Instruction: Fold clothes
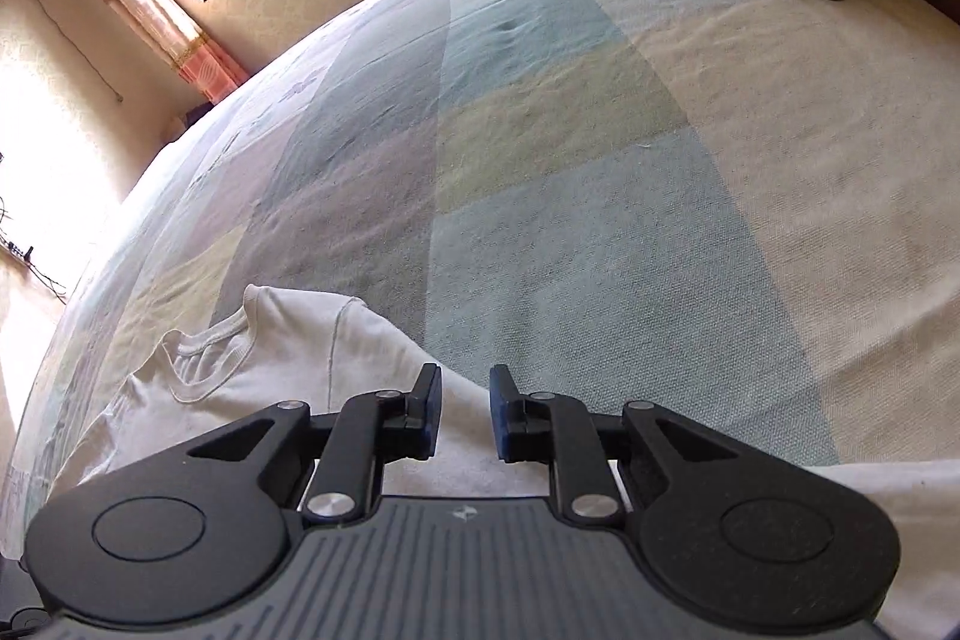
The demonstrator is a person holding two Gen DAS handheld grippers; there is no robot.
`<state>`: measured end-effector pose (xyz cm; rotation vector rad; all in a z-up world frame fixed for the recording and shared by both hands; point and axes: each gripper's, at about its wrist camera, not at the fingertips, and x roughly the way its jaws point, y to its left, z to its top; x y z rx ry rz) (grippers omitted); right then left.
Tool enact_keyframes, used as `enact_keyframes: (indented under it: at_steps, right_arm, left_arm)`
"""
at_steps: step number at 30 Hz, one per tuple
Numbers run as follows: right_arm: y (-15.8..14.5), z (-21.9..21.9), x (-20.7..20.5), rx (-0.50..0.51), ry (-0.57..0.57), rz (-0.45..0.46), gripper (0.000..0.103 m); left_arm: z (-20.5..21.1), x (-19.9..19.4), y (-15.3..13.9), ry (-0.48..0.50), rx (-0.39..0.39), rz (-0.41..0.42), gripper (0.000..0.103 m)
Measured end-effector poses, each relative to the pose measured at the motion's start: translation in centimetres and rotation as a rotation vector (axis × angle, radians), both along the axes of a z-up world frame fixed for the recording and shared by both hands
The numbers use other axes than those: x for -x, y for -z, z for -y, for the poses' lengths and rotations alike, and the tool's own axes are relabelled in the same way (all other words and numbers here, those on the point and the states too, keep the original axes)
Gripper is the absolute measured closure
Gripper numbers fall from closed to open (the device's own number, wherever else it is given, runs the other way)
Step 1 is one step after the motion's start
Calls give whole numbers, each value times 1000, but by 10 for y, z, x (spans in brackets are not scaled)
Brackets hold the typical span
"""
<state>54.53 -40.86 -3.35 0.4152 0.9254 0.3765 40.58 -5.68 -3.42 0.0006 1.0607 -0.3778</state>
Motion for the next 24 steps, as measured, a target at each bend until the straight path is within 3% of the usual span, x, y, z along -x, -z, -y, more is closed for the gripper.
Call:
enact_keyframes:
  at_steps: [5, 10, 19, 24]
  right_arm:
    - [21, -33, 17, -8, -102, -51, 81]
    - [16, -32, 23, -30, -134, -81, 82]
    - [-18, -27, -12, 126, -115, 125, 74]
    - [6, -37, -32, 201, -180, 87, 70]
  left_arm:
    - [-2, -2, 0, 0, 10, 2, 1]
    - [-2, -6, 1, 4, 4, 5, 1]
    - [-4, -4, 2, 10, 11, 17, 1]
    - [-6, -3, 2, 15, 14, 27, 1]
